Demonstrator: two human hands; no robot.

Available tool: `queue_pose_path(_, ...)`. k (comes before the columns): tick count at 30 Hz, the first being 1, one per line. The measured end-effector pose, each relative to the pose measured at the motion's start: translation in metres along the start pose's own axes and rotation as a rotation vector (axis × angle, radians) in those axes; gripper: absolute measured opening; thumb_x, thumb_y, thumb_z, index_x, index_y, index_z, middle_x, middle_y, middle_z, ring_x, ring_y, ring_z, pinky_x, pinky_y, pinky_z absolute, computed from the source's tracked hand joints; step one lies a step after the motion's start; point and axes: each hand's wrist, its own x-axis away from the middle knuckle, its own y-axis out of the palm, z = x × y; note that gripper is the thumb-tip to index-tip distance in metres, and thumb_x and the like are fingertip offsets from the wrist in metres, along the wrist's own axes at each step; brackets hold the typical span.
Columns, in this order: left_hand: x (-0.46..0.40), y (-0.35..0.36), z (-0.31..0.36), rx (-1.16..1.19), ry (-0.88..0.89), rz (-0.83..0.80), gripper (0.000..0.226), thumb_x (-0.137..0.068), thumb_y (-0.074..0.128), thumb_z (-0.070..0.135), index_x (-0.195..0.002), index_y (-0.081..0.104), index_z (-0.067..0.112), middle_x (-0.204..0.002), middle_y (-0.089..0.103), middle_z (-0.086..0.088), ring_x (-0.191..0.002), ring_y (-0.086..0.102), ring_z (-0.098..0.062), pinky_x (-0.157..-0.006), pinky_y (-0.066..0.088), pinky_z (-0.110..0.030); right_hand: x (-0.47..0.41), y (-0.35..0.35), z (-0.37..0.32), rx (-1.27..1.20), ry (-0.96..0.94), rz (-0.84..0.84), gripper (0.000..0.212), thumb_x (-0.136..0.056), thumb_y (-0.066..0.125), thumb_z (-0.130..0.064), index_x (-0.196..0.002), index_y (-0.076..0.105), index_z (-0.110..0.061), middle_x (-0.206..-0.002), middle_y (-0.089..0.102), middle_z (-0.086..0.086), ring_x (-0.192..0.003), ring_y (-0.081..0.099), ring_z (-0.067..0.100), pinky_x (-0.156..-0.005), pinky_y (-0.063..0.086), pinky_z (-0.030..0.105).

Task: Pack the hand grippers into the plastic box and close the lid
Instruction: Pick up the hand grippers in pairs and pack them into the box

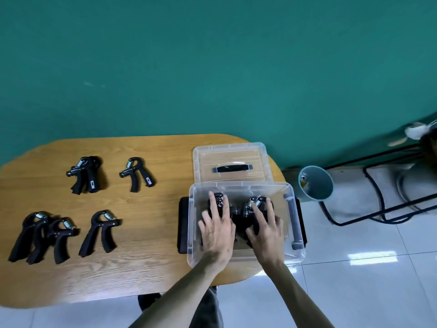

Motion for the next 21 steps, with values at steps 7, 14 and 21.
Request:
queue_pose_path(7,-0.015,0.044,0.002,-0.023,-0.096,-0.082,0.078,-0.087,0.07,0.021,-0.157,0.035,0.019,-0.166,0.015,-0.022,-0.095,0.051,-0.034,-0.078,0.046,-0.045,-0.025,0.025,0.032,-0.016,0.002,-0.12,0.072,-0.082,0.072,-0.017,-0.146,0.043,-0.034,-0.167,0.017,0.005,-0.098,0.046,0.036,-0.083,0.049,0.047)
queue_pose_path(14,-0.029,0.062,0.005,-0.083,-0.119,-0.099,0.075,-0.096,0.058,0.024,-0.161,0.021,0.02,-0.168,0.002,-0.02,-0.101,0.046,-0.032,-0.084,0.042,-0.043,-0.042,0.044,0.056,-0.02,-0.071,-0.235,0.076,-0.085,0.068,-0.017,-0.15,0.034,-0.034,-0.168,0.005,0.006,-0.112,0.044,0.039,-0.09,0.044,0.05)
queue_pose_path(21,-0.034,0.076,-0.002,-0.12,-0.104,-0.108,0.084,-0.096,0.058,0.025,-0.163,0.006,0.02,-0.168,-0.01,-0.021,-0.102,0.046,-0.03,-0.086,0.044,-0.044,-0.043,0.049,0.063,-0.054,-0.103,-0.247,0.075,-0.086,0.065,-0.011,-0.152,0.034,-0.03,-0.167,0.004,0.011,-0.097,0.04,0.032,-0.086,0.043,0.048)
